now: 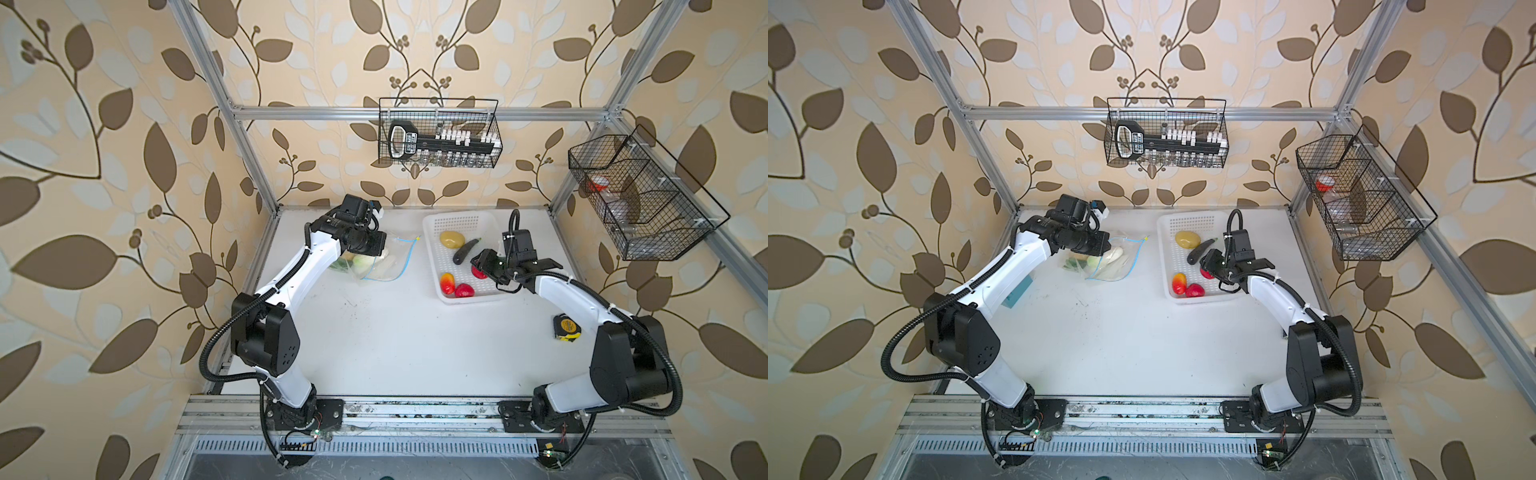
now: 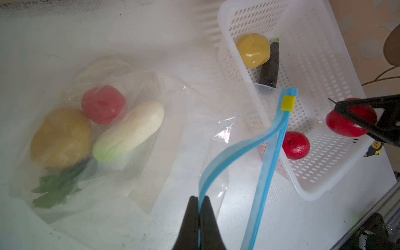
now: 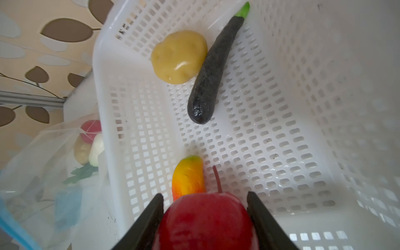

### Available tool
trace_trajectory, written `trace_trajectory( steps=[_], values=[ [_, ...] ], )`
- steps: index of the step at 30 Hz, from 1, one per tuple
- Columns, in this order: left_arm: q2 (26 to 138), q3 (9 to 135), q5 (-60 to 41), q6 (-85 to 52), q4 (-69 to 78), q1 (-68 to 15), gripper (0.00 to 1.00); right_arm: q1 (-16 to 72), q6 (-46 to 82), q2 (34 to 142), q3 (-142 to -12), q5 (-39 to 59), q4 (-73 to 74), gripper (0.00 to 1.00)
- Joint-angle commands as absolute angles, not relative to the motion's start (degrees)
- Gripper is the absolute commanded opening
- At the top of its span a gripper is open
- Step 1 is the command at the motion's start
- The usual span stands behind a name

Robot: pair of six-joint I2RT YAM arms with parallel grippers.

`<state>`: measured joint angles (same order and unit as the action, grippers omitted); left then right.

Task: Place the food in the zip-top bag and seal the zipper
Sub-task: 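Lift the red apple with the right gripper and carry it toward the bag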

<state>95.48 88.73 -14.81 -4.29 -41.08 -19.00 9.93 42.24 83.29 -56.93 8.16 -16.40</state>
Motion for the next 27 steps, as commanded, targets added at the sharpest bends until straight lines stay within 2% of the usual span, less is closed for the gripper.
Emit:
trace_trajectory(
  steps=[1,12,21,27],
  values=[
    [95.7,89.3,-16.1,-5.0,-40.2,-18.5,0.0,9.8,44.9,79.3,-55.5,7.3,-11.3,0.3],
    [97.7,92.4,-13.0,-3.6,-40.8,-18.5,0.0,10.1,44.2,69.7,-51.4,3.8,-7.8,0.26],
    [98.2,93.5,-9.2,-2.6,-40.4,-18.5,0.0,10.7,42.9,68.1,-51.8,6.3,-5.7,0.22],
    [100.2,98.5,-8.4,-3.3,-45.1,-18.5,0.0,12.4,42.2,68.3,-51.9,9.0,-2.4,0.23]
  ],
)
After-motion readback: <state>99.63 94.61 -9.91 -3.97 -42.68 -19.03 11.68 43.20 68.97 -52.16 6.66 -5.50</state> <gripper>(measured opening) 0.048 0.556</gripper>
